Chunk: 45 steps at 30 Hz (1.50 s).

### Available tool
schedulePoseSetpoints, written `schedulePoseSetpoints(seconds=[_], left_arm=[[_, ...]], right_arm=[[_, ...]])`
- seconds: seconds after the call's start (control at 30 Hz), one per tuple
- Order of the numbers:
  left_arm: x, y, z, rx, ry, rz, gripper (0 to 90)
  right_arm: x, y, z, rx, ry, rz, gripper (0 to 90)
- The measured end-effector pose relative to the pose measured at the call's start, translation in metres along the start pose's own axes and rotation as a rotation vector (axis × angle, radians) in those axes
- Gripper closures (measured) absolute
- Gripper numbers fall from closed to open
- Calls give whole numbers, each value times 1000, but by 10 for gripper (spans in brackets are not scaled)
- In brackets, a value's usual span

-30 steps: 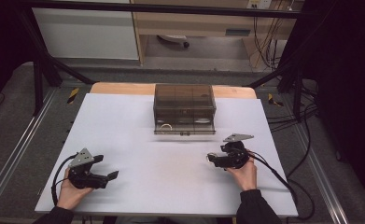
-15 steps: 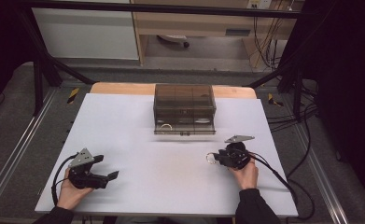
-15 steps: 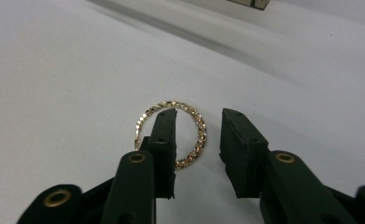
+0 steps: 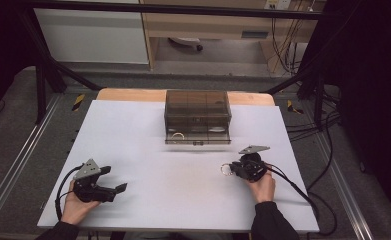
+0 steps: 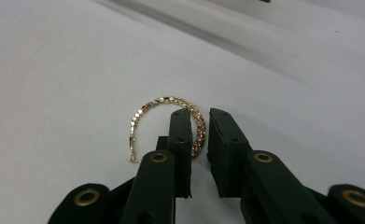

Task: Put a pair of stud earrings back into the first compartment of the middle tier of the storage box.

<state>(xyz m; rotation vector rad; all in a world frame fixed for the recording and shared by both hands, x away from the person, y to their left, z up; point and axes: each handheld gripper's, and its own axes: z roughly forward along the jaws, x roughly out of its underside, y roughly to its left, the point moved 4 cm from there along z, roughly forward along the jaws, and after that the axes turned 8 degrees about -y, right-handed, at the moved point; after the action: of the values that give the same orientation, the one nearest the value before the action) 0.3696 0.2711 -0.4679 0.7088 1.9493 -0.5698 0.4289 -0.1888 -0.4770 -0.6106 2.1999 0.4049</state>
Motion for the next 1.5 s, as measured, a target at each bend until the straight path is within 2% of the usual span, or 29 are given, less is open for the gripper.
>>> schedulePoseSetpoints(seconds=[0.27,0.37,1.1,1.5], left_arm=[[0,0,0,0,1,1,58],[0,0,0,0,0,0,58],[0,0,0,-2,-1,0,58],[0,0,0,-1,1,0,58]], right_arm=[[-1,0,0,3,11,-11,835],[-1,0,1,10,18,-32,850],[-3,1,0,27,28,-28,871],[-12,7,-11,15,-16,-38,872]])
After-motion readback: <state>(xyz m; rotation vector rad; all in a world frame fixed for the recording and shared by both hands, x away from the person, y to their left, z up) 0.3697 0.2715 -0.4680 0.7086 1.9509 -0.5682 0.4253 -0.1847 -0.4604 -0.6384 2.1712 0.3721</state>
